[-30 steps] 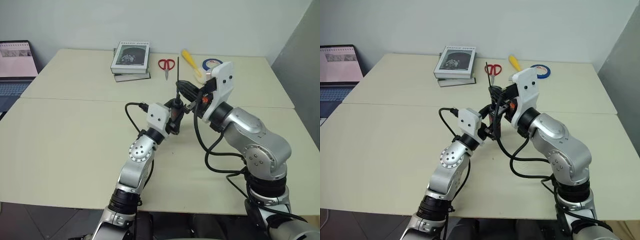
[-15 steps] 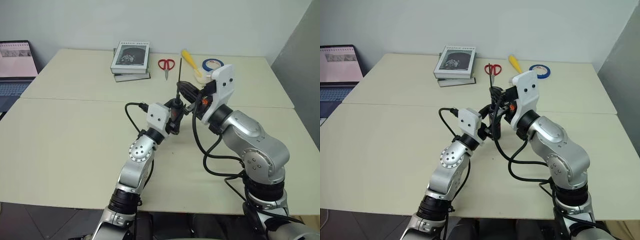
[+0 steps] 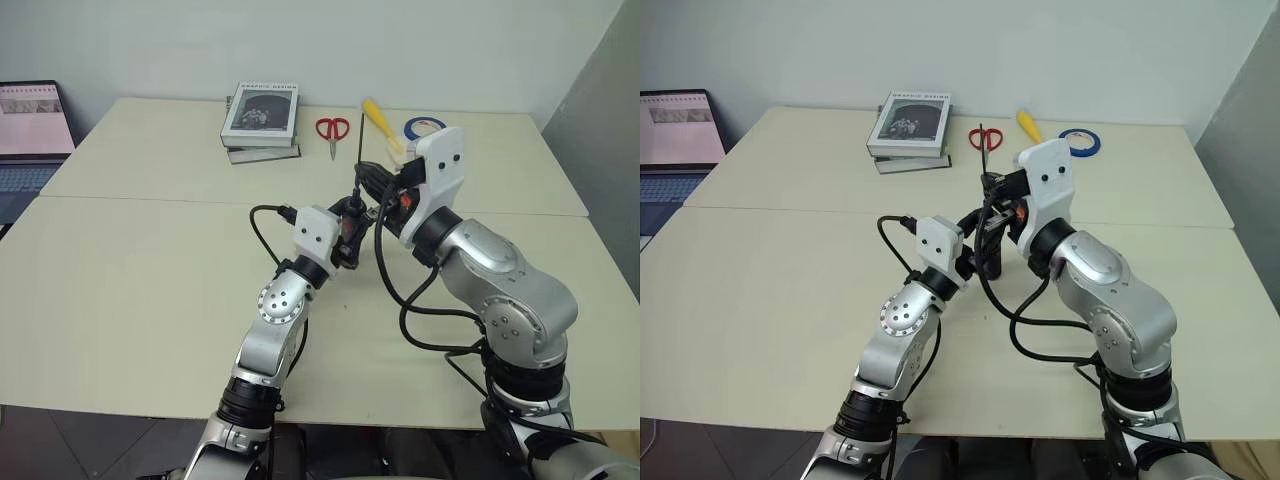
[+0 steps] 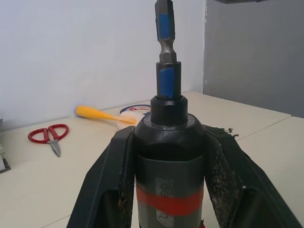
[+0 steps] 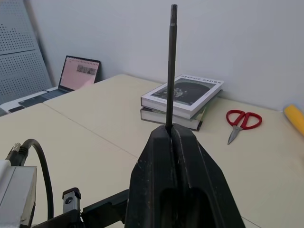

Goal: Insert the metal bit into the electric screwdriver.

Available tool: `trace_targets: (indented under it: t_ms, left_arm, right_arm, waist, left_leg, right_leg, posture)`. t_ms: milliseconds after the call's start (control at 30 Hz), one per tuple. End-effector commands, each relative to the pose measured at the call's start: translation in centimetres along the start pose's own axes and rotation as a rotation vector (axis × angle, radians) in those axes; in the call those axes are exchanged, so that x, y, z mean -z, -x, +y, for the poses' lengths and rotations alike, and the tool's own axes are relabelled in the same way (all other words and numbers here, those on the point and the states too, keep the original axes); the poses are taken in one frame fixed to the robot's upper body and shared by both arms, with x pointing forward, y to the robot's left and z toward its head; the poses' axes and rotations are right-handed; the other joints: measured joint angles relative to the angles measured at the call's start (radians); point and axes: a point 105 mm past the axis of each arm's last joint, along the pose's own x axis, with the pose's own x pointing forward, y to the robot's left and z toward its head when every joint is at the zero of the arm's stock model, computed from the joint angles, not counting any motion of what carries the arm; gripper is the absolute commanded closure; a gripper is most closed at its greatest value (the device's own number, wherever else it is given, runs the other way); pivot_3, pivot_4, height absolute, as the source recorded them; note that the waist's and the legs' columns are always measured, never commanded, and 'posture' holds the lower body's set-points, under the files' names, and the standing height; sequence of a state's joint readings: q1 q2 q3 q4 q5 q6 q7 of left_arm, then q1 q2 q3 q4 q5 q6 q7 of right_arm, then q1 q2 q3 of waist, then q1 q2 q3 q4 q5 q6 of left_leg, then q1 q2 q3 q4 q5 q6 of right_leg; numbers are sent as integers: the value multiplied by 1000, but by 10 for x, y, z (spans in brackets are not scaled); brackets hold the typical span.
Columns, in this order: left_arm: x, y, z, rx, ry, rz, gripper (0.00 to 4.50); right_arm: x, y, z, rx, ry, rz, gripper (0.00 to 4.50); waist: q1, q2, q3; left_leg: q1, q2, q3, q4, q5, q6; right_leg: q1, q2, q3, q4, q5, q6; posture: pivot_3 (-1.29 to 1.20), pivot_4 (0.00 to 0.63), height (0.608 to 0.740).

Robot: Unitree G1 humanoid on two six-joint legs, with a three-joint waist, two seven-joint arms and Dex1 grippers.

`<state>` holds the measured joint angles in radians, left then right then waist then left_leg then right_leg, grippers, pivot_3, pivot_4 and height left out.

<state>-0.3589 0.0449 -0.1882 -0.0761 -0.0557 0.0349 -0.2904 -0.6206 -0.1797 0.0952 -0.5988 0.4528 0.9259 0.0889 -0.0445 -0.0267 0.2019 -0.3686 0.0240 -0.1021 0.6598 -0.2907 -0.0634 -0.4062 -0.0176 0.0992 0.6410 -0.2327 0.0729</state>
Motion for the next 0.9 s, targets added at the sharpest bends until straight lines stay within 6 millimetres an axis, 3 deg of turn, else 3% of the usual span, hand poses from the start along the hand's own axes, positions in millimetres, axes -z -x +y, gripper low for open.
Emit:
trace_targets:
  t_ms: [33, 567, 700, 900]
  left_arm:
    - [-6, -1, 5, -19, -26, -22, 2841]
    - [-5, -1, 3, -13, -24, -18, 2841]
    - [-5, -1, 2, -9, -24, -18, 2842]
    - [-6, -1, 3, -7, -26, -18, 2842]
  right_arm:
    - [-7, 5, 7, -26, 24, -29, 4500]
    - [-5, 6, 13, -61, -19, -19, 4500]
    - [-9, 5, 11, -55, -23, -31, 3735]
    - [-10, 5, 9, -59, -22, -33, 2227]
  waist:
    - [0, 0, 0]
    - [-2, 0, 0]
    - [-3, 0, 0]
    - [-4, 0, 0]
  left_leg:
    - [0, 0, 0, 0, 0, 0]
    - [-1, 0, 0, 0, 0, 0]
    - [-1, 0, 0, 0, 0, 0]
    - [-3, 0, -1, 0, 0, 0]
  right_leg:
    - [0, 0, 0, 0, 0, 0]
    - [0, 0, 0, 0, -2, -4]
    - [-1, 0, 0, 0, -2, -4]
    - [-2, 0, -1, -1, -2, -4]
  posture:
    - [0, 150, 740]
    - [0, 150, 740]
    - [0, 150, 740]
    - [0, 150, 740]
